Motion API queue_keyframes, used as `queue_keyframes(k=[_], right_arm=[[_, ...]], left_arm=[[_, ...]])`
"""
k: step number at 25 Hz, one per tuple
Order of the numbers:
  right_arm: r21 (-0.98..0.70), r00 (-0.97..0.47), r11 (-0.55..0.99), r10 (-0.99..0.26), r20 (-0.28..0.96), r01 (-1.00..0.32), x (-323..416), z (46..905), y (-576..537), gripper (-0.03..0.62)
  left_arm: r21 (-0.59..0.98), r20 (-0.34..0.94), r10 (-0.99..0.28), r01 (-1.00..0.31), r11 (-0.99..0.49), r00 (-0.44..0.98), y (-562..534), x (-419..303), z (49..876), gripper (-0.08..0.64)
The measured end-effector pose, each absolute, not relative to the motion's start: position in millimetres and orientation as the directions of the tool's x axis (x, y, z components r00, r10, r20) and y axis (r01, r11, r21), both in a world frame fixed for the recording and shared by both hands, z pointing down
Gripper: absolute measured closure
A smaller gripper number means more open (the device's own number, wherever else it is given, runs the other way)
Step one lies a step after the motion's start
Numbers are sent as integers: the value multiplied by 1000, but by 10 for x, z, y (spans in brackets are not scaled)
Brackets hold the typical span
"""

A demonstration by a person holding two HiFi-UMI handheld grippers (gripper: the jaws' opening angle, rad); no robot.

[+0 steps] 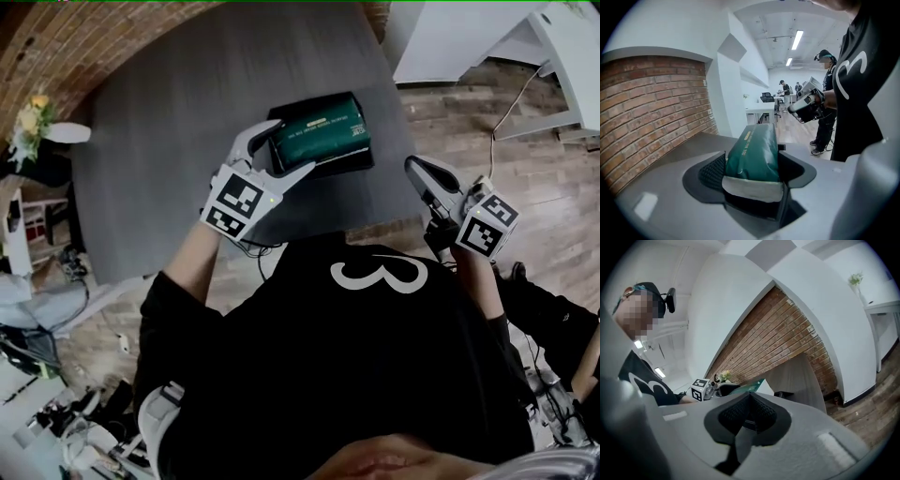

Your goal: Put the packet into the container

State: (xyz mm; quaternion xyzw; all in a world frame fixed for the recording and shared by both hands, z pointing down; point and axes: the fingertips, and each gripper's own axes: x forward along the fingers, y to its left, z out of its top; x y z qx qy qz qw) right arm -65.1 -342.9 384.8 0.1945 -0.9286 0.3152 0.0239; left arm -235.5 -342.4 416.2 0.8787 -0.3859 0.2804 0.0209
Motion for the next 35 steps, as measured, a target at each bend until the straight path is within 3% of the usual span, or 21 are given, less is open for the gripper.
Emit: queue_keyframes(k=[18, 27, 31, 35], right_arm=[[-599, -900, 674, -369, 233, -432, -596, 4087, -3352, 591], [-622, -901, 656, -365, 235, -428, -537, 4166, -3278, 591], [-619, -907, 666, -357, 225, -416, -537, 4129, -3230, 591], [-605, -910, 683, -356, 214, -409, -474, 4097, -3134, 591]], left_arm=[[-142, 613, -539, -591, -794, 578, -3476, -2338, 4774, 181], [-94, 602, -556, -640, -762, 573, -3508, -2402, 4832, 162], [-98, 578, -580, -657, -747, 573, -3516, -2409, 4728, 114], [-88, 554, -612, -691, -717, 565, -3407, -2345, 4585, 132]])
